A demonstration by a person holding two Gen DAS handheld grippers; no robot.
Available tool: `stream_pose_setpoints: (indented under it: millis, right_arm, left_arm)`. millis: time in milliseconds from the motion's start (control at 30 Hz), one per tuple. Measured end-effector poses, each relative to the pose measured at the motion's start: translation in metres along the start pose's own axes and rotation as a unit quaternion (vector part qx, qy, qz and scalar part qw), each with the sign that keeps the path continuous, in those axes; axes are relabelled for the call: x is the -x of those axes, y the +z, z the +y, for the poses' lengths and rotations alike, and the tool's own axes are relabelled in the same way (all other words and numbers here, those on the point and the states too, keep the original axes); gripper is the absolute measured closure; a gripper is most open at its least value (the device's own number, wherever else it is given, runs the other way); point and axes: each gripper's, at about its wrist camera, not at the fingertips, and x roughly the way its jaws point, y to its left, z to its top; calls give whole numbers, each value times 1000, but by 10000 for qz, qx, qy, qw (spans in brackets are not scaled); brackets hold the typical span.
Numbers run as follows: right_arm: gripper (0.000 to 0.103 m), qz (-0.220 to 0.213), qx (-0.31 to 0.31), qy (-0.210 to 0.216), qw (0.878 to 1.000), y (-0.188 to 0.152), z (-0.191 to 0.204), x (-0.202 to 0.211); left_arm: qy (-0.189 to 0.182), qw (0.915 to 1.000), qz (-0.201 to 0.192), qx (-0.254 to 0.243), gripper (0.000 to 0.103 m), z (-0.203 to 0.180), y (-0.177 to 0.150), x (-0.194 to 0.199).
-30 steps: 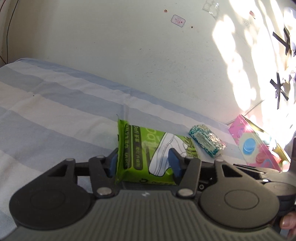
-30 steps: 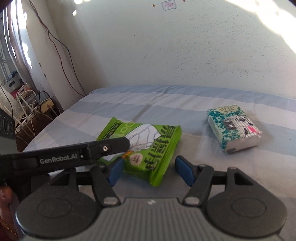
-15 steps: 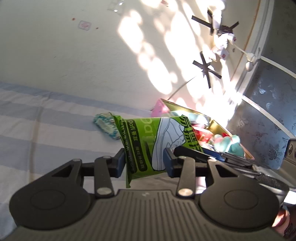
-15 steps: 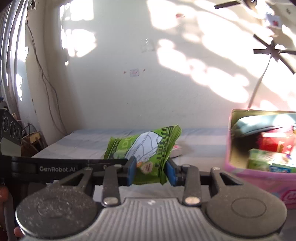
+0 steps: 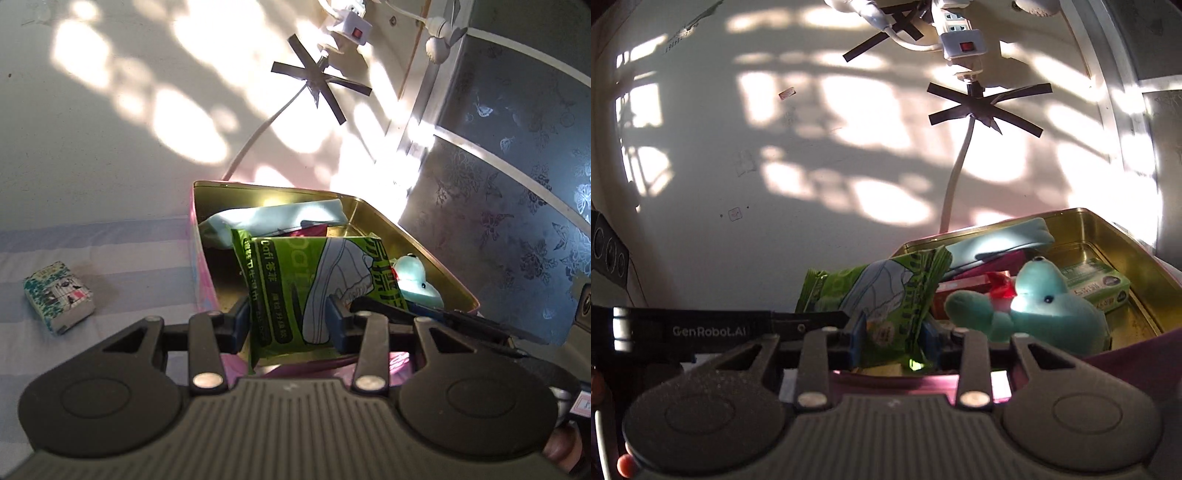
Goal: Organize objects
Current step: 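Lower the green wipes pack into the tin and open both grippers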
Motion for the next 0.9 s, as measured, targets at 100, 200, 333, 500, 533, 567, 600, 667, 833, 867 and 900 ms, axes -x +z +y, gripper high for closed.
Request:
stream_pose_setpoints:
  millis: [100, 200, 333, 500, 533, 567, 600, 667, 833, 867, 900]
  right_arm:
    - [73, 213, 19, -222, 9995, 5, -20, -12]
    - [76, 266, 103, -587, 9979, 7, -40, -20]
    - [74, 98, 73, -1124, 9936, 12, -66, -22]
    - [65, -131, -486, -891, 9948, 16, -87, -10]
    - [59, -211, -523, -848, 9948, 15, -86, -6]
    - [58, -302, -562, -839, 9944, 14, -84, -2]
    - [58, -368, -603, -829, 9941, 12, -81, 2]
    - [58, -475, -728, -740, 9935, 9, -75, 9]
    - [58, -650, -999, -593, 9911, -6, -55, 33]
    - [58, -665, -1046, -572, 9906, -10, -50, 38]
    - [58, -664, -1070, -559, 9905, -13, -48, 42]
  left_arm:
    - [71, 9995, 282, -117, 59, -11, 4, -29]
    - [17, 9981, 579, -185, 59, -25, 7, -54]
    - [3, 9958, 790, -457, 59, -52, 11, -82]
    - [110, 9970, 611, -453, 56, -58, 15, -74]
    - [182, 9971, 561, -479, 56, -56, 14, -68]
    - [265, 9972, 504, -490, 56, -55, 13, -62]
    - [340, 9972, 452, -498, 56, -53, 12, -55]
    - [503, 9966, 336, -557, 56, -53, 10, -40]
    - [986, 9919, 116, -789, 54, -53, -3, -3]
    - [1033, 9913, 92, -808, 54, -52, -7, 3]
    - [1067, 9909, 69, -822, 52, -50, -11, 10]
